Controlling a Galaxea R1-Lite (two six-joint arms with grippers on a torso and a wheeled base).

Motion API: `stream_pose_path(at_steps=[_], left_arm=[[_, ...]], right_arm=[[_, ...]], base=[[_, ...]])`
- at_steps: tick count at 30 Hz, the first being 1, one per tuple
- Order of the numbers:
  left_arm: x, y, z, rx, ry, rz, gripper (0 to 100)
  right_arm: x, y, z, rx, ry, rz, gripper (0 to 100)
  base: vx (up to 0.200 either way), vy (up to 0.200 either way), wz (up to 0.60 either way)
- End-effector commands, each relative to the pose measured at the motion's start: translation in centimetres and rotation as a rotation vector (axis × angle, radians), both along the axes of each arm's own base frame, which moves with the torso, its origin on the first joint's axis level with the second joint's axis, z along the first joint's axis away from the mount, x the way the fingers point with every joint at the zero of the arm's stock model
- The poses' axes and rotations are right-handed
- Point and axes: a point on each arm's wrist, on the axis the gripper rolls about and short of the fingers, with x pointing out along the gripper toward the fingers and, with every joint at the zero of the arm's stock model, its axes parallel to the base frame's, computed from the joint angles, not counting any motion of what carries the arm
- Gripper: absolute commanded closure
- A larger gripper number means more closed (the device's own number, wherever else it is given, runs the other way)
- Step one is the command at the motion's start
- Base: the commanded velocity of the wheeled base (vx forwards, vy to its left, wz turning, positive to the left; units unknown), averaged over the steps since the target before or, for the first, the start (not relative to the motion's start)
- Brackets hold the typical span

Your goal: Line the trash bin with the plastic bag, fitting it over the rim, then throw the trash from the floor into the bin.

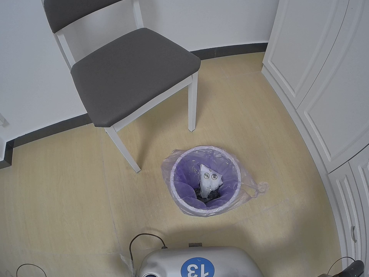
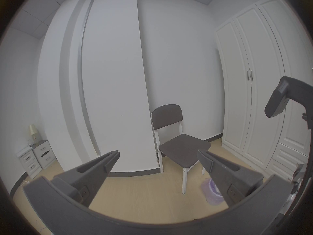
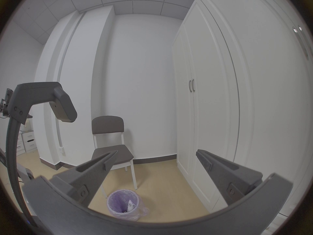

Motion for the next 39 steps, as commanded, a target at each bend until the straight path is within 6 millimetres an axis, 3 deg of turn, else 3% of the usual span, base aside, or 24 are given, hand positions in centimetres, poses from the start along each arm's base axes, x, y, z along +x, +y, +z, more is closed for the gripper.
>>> stream_pose_path(at_steps=[1, 11, 17, 23, 28, 33, 37, 38, 39], left_arm=[[-0.6, 0.0, -1.6, -0.004, 0.000, 0.012, 0], [0.6, -1.0, -6.2, -0.013, 0.059, 0.049, 0], [1.5, -1.1, -6.4, -0.069, 0.048, 0.012, 0], [5.7, -1.4, -6.7, -0.056, -0.035, -0.125, 0], [10.2, -1.4, -9.3, -0.048, -0.044, -0.134, 0], [12.3, -1.4, -11.0, -0.056, -0.029, -0.140, 0], [14.0, -1.4, -14.2, -0.091, 0.032, -0.138, 0], [14.0, -1.4, -14.2, -0.091, 0.032, -0.138, 0], [14.9, -1.4, -15.8, -0.112, 0.071, -0.136, 0]], right_arm=[[-0.2, 0.0, 0.0, 0.007, -0.015, 0.000, 0], [-0.3, -0.2, 0.0, 0.034, -0.026, -0.059, 0], [-0.1, -0.2, 0.0, 0.012, -0.026, -0.071, 0], [2.0, -0.1, -0.9, -0.051, -0.040, -0.073, 0], [5.4, 0.0, -3.0, -0.127, -0.098, -0.090, 0], [6.8, 0.0, -4.4, -0.145, -0.107, -0.097, 0], [7.6, 0.0, -5.4, -0.149, -0.091, -0.100, 0], [7.6, 0.0, -5.4, -0.149, -0.091, -0.100, 0], [7.7, 0.0, -5.4, -0.156, -0.118, -0.105, 0]], base=[[0.000, 0.000, 0.00], [0.000, 0.000, 0.00], [0.000, 0.000, 0.00], [0.000, 0.000, 0.00], [0.000, 0.000, 0.00], [0.000, 0.000, 0.00], [0.000, 0.000, 0.00], [0.000, 0.000, 0.00], [0.000, 0.000, 0.00]])
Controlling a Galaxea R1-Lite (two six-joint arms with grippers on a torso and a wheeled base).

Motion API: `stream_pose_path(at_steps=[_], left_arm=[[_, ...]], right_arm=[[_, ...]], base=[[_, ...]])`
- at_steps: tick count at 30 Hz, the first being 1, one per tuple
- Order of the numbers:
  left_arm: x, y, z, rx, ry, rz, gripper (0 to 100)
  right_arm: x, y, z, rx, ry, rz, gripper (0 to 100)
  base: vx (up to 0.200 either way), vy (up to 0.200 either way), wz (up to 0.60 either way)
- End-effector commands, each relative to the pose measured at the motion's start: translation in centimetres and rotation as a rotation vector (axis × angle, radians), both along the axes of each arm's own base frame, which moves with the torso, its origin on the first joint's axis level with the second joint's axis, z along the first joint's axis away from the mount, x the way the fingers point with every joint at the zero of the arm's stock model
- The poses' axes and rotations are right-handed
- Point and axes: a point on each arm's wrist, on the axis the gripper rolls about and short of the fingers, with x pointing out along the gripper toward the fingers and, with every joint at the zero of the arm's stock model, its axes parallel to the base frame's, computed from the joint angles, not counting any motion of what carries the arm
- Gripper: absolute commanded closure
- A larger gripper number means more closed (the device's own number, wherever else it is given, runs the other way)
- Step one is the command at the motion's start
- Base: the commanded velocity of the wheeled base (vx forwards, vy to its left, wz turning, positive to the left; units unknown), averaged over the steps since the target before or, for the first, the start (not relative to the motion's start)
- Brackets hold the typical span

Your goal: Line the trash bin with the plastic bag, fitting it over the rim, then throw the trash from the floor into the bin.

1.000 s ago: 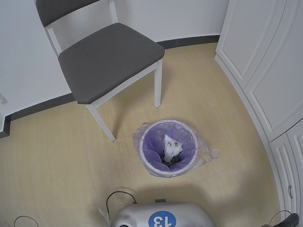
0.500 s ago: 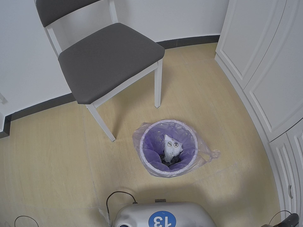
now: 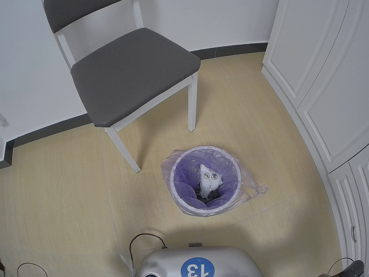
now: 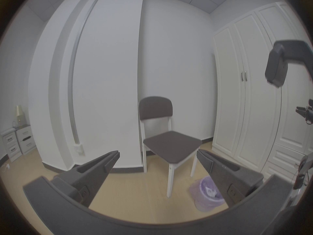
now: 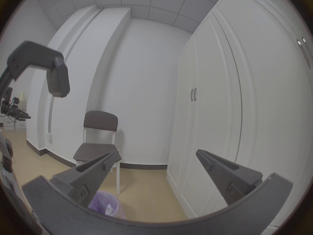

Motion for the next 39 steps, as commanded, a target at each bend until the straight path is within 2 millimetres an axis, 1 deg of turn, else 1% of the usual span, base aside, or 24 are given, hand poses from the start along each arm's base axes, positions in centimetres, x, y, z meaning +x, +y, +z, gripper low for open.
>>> stream_pose_path(at_steps=[1, 3, 4, 5, 7, 8, 10, 12, 13, 15, 18, 23, 26, 28, 29, 30, 31, 37, 39], left_arm=[[2.4, 0.0, -4.6, -0.045, 0.103, -0.007, 0], [2.8, 0.0, -5.4, -0.062, 0.121, -0.011, 0], [3.2, 0.0, -6.5, -0.069, 0.151, -0.007, 0], [3.4, 0.0, -6.9, -0.073, 0.171, -0.002, 0], [3.4, 0.0, -7.1, -0.084, 0.185, 0.007, 0], [3.4, 0.1, -7.4, -0.105, 0.221, 0.023, 0], [3.4, 0.1, -7.6, -0.107, 0.239, 0.033, 0], [3.4, 0.1, -7.7, -0.087, 0.241, 0.027, 0], [3.4, 0.1, -7.7, -0.084, 0.241, 0.028, 0], [3.4, 0.0, -7.7, -0.038, 0.252, -0.004, 0], [3.4, -0.1, -8.3, -0.001, 0.315, -0.010, 0], [3.4, -0.1, -8.3, 0.001, 0.314, -0.010, 0], [3.4, -0.1, -8.3, 0.002, 0.312, -0.011, 0], [3.4, -0.1, -8.3, 0.004, 0.312, -0.011, 0], [3.4, -0.1, -8.2, 0.004, 0.311, -0.013, 0], [3.4, -0.1, -8.2, 0.004, 0.311, -0.013, 0], [3.4, -0.1, -8.2, 0.003, 0.311, -0.013, 0], [3.4, -0.1, -8.2, 0.001, 0.309, -0.013, 0], [3.4, -0.1, -8.2, -0.010, 0.309, -0.015, 0]], right_arm=[[1.1, 0.0, -1.6, -0.029, -0.019, -0.012, 0], [1.2, 0.0, -1.7, -0.034, -0.027, -0.015, 0], [1.5, 0.0, -2.2, -0.041, -0.017, -0.020, 0], [1.7, 0.0, -2.4, -0.049, -0.007, -0.023, 0], [2.0, 0.0, -2.8, -0.058, 0.006, -0.031, 0], [2.3, 0.0, -3.2, -0.066, 0.022, -0.034, 0], [2.8, 0.0, -4.1, -0.068, 0.057, -0.037, 0], [3.5, 0.0, -5.4, -0.074, 0.102, -0.038, 0], [3.6, 0.0, -5.5, -0.074, 0.107, -0.040, 0], [4.4, 0.0, -7.3, -0.071, 0.164, -0.039, 0], [4.8, 0.0, -8.2, -0.060, 0.249, -0.042, 0], [5.1, -0.1, -9.5, -0.040, 0.383, -0.044, 0], [5.3, -0.1, -10.8, -0.030, 0.514, -0.058, 0], [5.3, -0.1, -11.1, -0.009, 0.540, -0.050, 0], [5.3, -0.1, -11.2, 0.044, 0.556, -0.028, 0], [5.3, -0.1, -11.2, 0.044, 0.556, -0.028, 0], [5.4, -0.1, -11.6, 0.086, 0.602, -0.026, 0], [5.4, -0.2, -11.5, 0.096, 0.609, -0.021, 0], [5.3, -0.2, -11.6, 0.140, 0.605, -0.023, 0]], base=[[0.000, 0.000, 0.00], [0.000, 0.000, 0.00], [0.000, 0.000, 0.00], [0.000, 0.000, 0.00], [0.000, 0.000, 0.00], [0.000, 0.000, 0.00], [0.000, 0.000, 0.00], [0.000, 0.000, 0.00], [0.000, 0.000, 0.00], [0.000, 0.000, 0.00], [0.000, 0.000, 0.00], [0.000, 0.000, 0.00], [0.000, 0.000, 0.00], [0.000, 0.000, 0.00], [0.000, 0.000, 0.00], [0.000, 0.000, 0.00], [0.000, 0.000, 0.00], [0.000, 0.000, 0.00], [0.000, 0.000, 0.00]])
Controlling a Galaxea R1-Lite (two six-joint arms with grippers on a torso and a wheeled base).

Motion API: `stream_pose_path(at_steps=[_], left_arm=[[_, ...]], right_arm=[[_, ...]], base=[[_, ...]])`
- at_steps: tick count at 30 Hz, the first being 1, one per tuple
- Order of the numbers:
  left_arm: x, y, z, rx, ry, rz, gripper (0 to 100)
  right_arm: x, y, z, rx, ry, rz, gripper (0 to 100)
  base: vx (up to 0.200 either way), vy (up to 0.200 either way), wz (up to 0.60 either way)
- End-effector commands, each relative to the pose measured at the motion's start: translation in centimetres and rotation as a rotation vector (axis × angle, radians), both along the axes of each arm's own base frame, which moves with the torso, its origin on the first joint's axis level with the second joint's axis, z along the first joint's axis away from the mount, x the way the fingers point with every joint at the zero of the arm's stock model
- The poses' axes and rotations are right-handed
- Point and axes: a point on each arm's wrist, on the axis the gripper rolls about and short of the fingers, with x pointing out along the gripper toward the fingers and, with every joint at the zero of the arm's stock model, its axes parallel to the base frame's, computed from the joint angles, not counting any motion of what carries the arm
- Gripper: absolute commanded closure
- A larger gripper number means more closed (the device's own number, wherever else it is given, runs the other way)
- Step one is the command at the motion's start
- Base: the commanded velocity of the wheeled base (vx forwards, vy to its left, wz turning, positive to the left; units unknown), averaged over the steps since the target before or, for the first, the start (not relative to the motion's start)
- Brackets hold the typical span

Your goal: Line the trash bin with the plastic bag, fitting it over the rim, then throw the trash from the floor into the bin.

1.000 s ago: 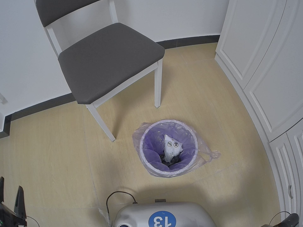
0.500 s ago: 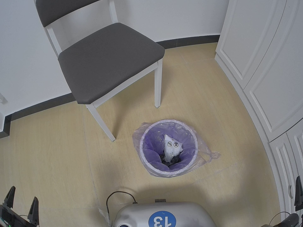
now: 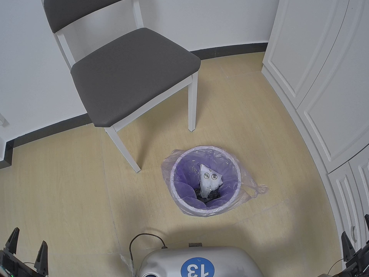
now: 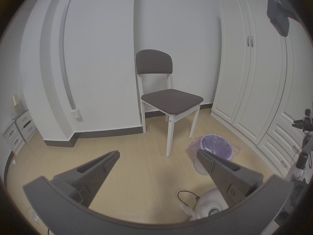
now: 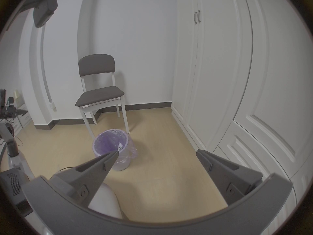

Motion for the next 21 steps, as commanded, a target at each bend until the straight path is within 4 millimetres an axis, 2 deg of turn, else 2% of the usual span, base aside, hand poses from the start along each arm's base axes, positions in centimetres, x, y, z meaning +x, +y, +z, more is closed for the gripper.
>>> stream_pose_path(at_steps=[1, 8, 12, 21], left_arm=[[0.01, 0.00, -0.39, -0.008, 0.001, 0.001, 0], [0.03, 0.01, -0.36, -0.041, -0.011, 0.005, 0], [0.03, 0.00, -0.35, 0.013, -0.012, 0.001, 0], [0.03, 0.00, -0.35, 0.013, -0.012, -0.001, 0]], right_arm=[[0.01, -0.03, -0.43, 0.028, 0.004, -0.011, 0], [0.02, -0.08, -0.39, 0.037, -0.005, -0.035, 0], [0.03, -0.08, -0.40, 0.031, -0.002, -0.038, 0], [0.03, -0.08, -0.40, 0.026, -0.002, -0.037, 0]], base=[[0.000, 0.000, 0.00], [0.000, 0.000, 0.00], [0.000, 0.000, 0.00], [0.000, 0.000, 0.00]])
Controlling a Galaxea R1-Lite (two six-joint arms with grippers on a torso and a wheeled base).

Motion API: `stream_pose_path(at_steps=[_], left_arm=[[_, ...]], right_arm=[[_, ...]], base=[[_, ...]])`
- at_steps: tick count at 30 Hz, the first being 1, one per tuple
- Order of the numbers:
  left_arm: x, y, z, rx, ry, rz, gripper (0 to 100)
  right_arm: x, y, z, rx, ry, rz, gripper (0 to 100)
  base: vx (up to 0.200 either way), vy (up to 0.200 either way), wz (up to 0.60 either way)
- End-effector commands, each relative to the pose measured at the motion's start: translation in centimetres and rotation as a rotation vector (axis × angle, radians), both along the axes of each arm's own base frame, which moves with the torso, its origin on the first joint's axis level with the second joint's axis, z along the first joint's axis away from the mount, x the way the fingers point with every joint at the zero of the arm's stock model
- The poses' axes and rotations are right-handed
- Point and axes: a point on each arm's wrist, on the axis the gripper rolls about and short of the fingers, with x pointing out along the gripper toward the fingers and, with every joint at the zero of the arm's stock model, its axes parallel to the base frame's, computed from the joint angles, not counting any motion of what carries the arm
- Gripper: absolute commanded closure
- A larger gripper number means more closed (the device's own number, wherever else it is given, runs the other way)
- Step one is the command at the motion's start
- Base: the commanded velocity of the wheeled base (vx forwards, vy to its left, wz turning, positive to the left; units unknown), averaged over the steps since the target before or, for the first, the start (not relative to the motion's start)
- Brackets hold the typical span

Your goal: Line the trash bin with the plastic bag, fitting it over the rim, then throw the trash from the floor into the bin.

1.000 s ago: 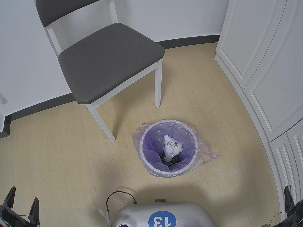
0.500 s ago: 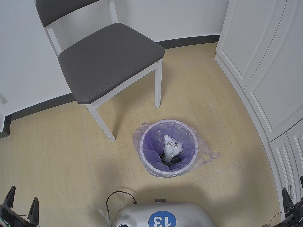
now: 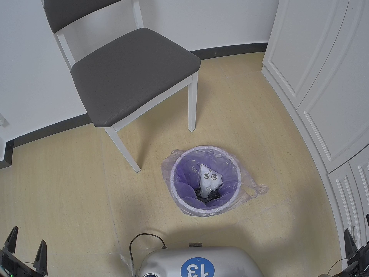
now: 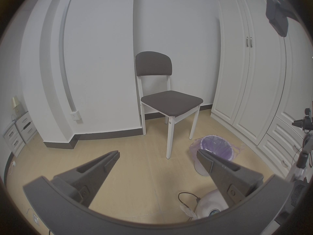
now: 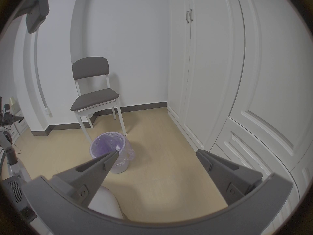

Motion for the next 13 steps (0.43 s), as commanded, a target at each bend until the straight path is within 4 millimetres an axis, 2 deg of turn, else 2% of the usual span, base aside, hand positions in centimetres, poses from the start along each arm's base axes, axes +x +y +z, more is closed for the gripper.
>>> stream_pose_path(at_steps=[1, 13], left_arm=[[0.03, 0.00, -0.52, 0.000, 0.004, 0.001, 0], [0.03, 0.00, -0.52, 0.000, 0.004, 0.001, 0]], right_arm=[[0.03, 0.00, -0.48, 0.001, 0.005, 0.002, 0], [0.03, 0.00, -0.48, 0.001, 0.005, 0.002, 0]], base=[[0.000, 0.000, 0.00], [0.000, 0.000, 0.00]])
